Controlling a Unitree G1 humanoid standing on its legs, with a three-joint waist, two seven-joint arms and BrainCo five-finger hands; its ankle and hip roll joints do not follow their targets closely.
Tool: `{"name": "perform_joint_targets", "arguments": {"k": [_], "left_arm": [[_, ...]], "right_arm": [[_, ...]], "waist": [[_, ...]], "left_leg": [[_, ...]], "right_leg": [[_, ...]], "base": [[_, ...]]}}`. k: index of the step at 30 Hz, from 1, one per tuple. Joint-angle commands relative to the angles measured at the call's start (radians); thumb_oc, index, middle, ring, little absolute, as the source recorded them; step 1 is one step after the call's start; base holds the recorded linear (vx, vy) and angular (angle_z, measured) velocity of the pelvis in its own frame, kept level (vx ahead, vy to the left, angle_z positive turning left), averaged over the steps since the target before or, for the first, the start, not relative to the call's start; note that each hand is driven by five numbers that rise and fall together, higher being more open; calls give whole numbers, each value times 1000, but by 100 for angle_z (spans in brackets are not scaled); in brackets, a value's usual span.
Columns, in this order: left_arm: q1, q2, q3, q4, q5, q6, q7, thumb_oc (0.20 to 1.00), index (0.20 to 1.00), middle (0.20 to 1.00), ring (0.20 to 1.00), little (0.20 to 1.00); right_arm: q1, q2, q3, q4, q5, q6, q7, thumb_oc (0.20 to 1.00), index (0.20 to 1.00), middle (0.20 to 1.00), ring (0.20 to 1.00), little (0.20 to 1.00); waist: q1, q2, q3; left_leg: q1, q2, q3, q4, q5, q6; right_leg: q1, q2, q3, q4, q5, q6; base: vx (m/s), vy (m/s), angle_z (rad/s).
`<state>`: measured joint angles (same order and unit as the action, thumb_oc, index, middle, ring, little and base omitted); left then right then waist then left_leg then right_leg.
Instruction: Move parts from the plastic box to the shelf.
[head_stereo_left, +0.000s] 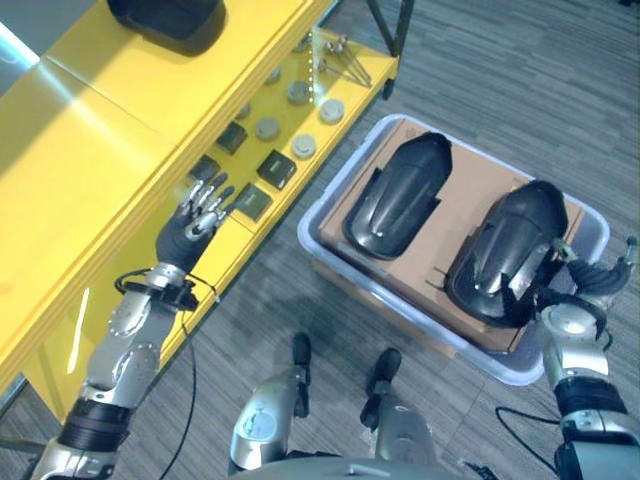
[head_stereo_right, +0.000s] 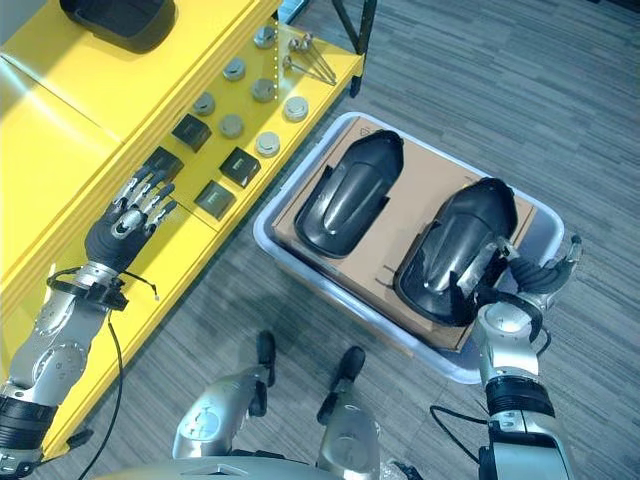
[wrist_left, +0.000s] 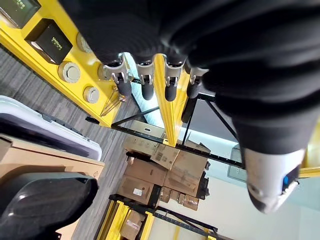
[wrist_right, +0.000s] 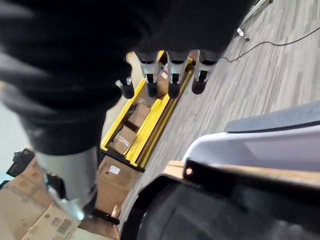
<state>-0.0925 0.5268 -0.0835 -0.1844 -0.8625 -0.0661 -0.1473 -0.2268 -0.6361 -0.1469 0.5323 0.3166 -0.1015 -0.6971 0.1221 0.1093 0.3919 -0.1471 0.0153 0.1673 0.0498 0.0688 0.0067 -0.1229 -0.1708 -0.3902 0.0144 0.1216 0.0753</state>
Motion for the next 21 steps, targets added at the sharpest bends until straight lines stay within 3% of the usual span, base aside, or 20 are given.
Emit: {"name": "perform_joint_targets", "arguments": {"k": [1,21], "left_arm": [[10,-23,-12,-43,-7,-74,-28,1000,1000,1000,1000,1000],[-16,-43,-36,-9,13,-123,4,1000,1000,1000,1000,1000]], "right_arm": [[-5,-41,37,-12,6,-27,17,1000,1000,1000,1000,1000],[-67,-18,119,91,22,-27,63,1000,1000,1000,1000,1000]], "waist": [[6,-12,-40],[5,16,22]], "left_leg": [[-73,53,-27,94,-72,-57],[-138,49,-25,149,-76,-58]], "right_leg": [[8,-80,37,32,-57,96],[-65,-102,58,73,-55,88]], "base": [[22,16,-4],[-11,12,-2]]}}
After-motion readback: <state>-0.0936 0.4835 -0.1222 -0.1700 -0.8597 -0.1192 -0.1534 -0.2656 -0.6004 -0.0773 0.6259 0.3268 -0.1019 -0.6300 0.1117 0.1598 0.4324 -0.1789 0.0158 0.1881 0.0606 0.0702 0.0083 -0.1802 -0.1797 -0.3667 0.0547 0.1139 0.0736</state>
